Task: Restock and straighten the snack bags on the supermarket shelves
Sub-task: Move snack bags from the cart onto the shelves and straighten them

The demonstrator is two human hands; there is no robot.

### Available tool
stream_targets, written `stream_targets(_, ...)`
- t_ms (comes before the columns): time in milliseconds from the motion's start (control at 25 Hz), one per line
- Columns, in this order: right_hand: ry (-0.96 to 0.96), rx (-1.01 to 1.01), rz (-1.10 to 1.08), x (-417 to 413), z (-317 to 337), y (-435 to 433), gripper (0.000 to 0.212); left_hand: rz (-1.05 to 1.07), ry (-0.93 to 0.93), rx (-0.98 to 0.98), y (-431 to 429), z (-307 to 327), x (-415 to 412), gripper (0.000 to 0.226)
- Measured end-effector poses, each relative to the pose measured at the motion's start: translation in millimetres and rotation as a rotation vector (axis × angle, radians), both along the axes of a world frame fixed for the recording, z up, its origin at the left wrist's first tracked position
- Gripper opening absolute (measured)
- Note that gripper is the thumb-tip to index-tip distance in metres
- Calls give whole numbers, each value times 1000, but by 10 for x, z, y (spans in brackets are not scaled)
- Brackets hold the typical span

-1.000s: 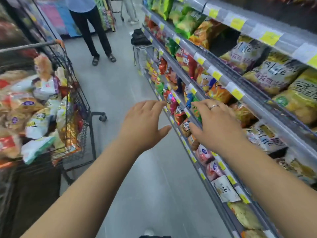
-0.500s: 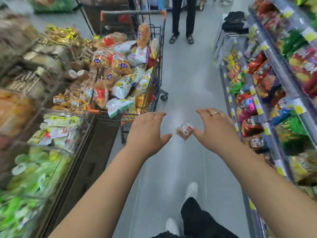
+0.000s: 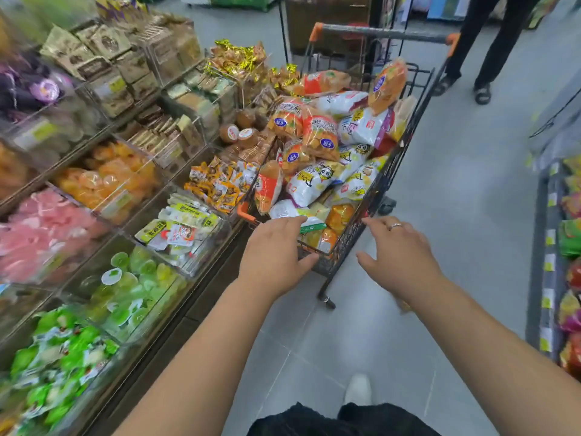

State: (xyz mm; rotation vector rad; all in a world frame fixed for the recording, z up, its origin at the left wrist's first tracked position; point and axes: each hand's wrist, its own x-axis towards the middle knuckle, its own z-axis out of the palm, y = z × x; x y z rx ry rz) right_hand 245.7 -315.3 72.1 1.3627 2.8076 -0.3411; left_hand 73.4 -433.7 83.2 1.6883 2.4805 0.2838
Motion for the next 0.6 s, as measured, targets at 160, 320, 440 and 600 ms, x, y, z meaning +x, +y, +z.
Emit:
stream_targets(160, 10, 4, 89, -472, -29, 390, 60, 115, -26, -6, 232, -16, -359, 70)
stream_targets(320, -21, -6, 134, -1011, -117, 713, 60, 164, -47, -11, 485, -98, -867, 70)
stream_targets(440, -33, -23, 121, -1433, -214, 983, 61, 165, -62, -43, 778, -206, -1331, 70)
stream_targets(600, -70, -47, 78, -1945, -370, 1342, 60, 105, -109, -91, 1265, -371, -1989, 71)
